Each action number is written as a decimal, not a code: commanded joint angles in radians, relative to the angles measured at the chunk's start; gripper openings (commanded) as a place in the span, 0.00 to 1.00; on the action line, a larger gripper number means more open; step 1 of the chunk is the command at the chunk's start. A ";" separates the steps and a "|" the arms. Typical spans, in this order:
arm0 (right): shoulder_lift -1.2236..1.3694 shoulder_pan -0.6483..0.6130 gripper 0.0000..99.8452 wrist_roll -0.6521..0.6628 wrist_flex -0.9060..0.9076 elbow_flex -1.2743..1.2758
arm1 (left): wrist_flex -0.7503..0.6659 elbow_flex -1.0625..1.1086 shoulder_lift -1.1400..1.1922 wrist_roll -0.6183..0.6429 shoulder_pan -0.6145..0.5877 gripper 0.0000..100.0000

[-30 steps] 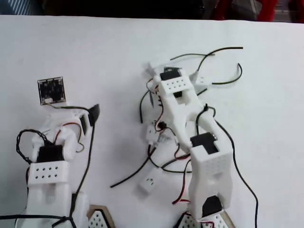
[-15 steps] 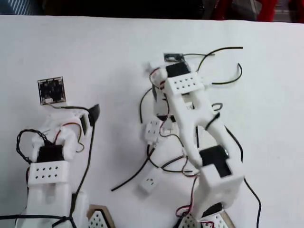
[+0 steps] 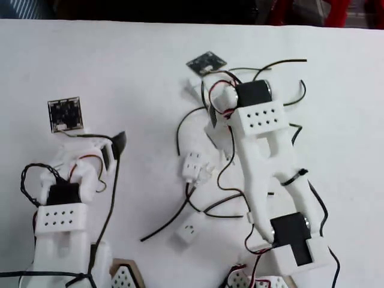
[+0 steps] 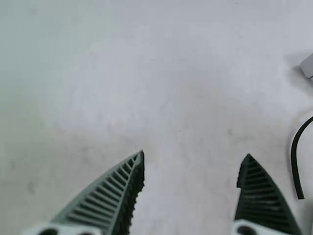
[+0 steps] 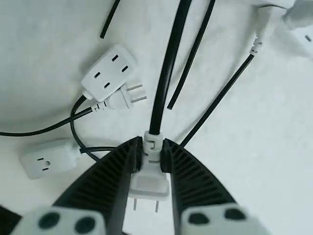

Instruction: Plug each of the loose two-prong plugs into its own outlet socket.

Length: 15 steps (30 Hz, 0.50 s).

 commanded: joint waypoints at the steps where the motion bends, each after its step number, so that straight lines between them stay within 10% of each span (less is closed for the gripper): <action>1: 0.038 0.042 0.02 0.060 -0.096 0.054 | -0.023 -0.008 -0.024 0.005 -0.012 0.30; 15: 0.229 0.048 0.15 -0.095 -0.262 0.158 | -0.025 -0.008 -0.024 0.005 -0.012 0.30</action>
